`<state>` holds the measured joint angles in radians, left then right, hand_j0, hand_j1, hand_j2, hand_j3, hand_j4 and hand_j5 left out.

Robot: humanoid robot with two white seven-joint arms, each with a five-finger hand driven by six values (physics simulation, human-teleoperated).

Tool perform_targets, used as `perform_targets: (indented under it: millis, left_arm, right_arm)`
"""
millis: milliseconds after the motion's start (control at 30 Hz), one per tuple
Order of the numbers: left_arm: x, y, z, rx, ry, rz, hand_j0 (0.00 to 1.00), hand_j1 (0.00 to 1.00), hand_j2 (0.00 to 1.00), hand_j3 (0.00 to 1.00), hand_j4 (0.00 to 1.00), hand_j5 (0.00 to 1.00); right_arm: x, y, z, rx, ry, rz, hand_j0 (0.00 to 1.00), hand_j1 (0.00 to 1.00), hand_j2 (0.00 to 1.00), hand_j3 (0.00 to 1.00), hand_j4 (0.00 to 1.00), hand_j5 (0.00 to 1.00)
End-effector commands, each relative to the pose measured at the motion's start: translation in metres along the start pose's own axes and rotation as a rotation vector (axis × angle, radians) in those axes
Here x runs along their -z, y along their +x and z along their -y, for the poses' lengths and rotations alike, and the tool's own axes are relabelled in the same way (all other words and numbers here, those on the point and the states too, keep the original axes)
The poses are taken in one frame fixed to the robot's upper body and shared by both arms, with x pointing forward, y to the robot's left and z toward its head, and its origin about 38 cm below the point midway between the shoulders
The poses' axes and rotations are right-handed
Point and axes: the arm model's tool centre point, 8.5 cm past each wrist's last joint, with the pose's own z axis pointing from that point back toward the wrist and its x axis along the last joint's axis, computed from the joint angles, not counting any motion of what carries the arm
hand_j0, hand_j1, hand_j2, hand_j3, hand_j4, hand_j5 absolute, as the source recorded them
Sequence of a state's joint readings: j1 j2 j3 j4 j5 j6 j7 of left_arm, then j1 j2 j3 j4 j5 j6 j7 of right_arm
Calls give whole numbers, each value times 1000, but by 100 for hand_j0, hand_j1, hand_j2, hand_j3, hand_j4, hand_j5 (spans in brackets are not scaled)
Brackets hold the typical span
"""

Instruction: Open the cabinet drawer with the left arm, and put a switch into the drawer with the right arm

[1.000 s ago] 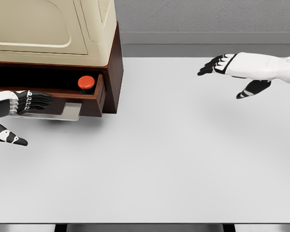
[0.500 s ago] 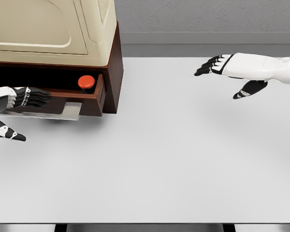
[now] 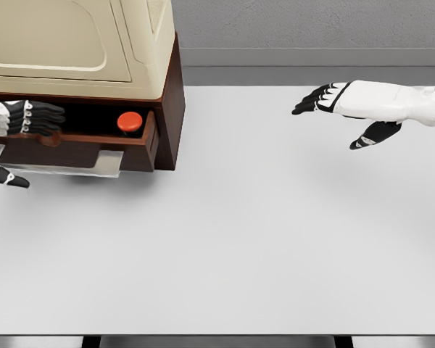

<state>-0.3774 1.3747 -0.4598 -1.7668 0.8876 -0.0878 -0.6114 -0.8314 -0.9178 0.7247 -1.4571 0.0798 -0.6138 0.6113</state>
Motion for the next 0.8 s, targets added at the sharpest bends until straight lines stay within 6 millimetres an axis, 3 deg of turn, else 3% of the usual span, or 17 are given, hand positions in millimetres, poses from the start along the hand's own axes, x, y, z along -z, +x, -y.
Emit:
perform_targets:
  millis: [0,133,267,467,767]
  left_arm:
    - [-1,1,-1,-8,3,5,96,96,96,96,96,96]
    - [-5,4,-4,-10,8,2,96,96,96,96,96,96]
    - [-7,27,-9,95,23,141,100,100,100,100,100,100]
    - [-3,21,-5,77,14,140,100,100,100,100,100,100]
    - [17,20,3,45,9,225,100,100,100,100,100,100]
  right_arm:
    - [-1,0,1,4,-5,-1,100,100,100,100,100,100]
    - [-1,0,1,5,-4,-1,100,100,100,100,100,100]
    - [0,0,-3,12,0,0,100,100,100,100,100,100]
    - [0,0,-3,12,0,0,100,100,100,100,100,100]
    - [2,1,-3,12,-3,7,100,100,100,100,100,100]
